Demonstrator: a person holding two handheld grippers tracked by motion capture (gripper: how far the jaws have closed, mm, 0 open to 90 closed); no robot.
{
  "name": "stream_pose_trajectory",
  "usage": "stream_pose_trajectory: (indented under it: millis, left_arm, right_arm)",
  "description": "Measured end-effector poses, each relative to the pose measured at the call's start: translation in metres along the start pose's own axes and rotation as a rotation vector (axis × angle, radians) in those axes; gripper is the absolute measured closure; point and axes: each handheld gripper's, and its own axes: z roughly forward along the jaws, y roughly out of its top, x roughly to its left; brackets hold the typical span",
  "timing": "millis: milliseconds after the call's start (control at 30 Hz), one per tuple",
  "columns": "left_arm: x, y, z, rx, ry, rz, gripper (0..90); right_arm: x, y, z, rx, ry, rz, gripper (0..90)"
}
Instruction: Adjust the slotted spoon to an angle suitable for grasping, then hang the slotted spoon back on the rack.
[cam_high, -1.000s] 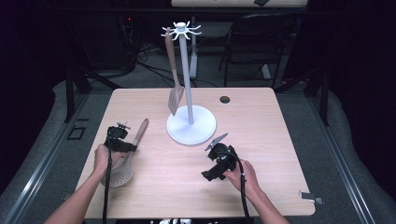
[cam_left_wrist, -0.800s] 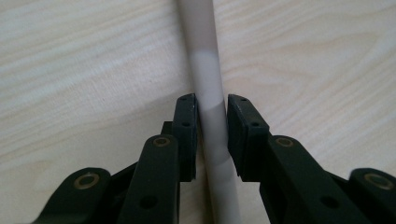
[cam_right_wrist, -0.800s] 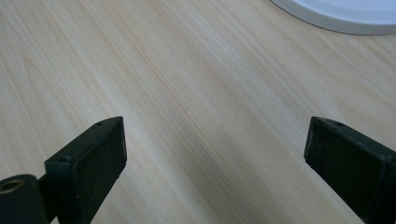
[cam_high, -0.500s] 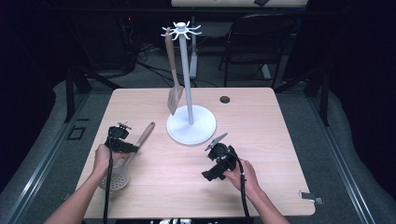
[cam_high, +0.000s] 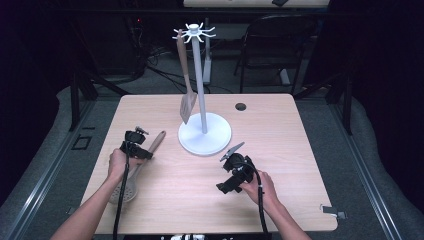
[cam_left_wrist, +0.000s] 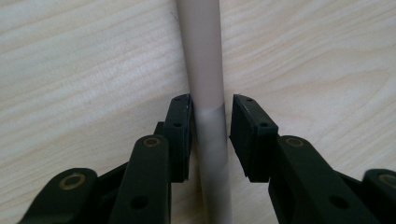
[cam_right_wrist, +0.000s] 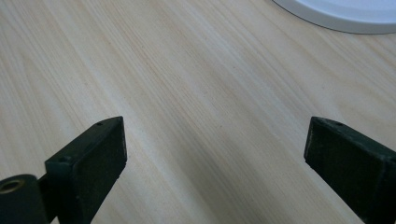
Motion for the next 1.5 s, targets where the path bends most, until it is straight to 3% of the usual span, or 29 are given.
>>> stream_pose_trajectory:
  millis: [233,600,900,1167,1500]
  left_arm:
    - [-0.001,0.000,0.000,0.007,0.020,0.014,72.4]
    - [0.003,-0.003,-0.003,-0.018,-0.024,-0.003,74.1]
    - [0.005,-0.006,-0.021,-0.107,-0.033,0.007,74.9]
    - [0.008,-0.006,-0.035,-0.147,-0.045,0.011,75.1]
    - [0.003,-0.001,-0.054,-0.195,-0.053,0.051,75.3]
  right_arm:
    - [-0.001,0.000,0.001,0.010,0.004,0.000,5.4]
    - [-0.002,-0.001,0.000,0.003,0.004,0.008,5.5]
    - [-0.002,0.000,0.000,0.007,-0.001,0.006,5.6]
    - [-0.003,0.001,0.001,0.016,-0.001,0.005,5.6]
    - [-0.003,0.000,0.000,0.010,-0.003,0.009,5.8]
